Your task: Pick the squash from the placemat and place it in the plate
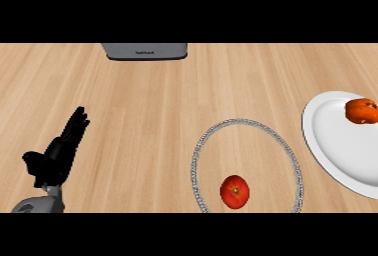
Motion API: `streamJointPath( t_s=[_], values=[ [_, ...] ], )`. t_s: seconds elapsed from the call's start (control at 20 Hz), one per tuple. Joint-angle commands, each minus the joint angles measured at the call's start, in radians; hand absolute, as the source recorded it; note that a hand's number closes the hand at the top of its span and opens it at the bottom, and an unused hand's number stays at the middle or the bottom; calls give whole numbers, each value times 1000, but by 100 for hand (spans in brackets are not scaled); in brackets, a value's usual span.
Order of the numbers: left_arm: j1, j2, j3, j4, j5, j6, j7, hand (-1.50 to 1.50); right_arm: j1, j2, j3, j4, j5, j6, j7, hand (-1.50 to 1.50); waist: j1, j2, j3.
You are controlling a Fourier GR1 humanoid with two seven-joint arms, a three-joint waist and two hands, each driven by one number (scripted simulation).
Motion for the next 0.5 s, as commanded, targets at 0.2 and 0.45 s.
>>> streamJointPath(
  t_s=[0.2,0.45],
  values=[
    [28,-7,-10,-58,1,-14,30,0,172,-90,-96,214,-104,254,-279,-150,12,2,0],
    [-8,-21,-13,5,-29,5,15,0,175,-188,-97,465,-59,297,-442,-150,13,3,0]
  ],
)
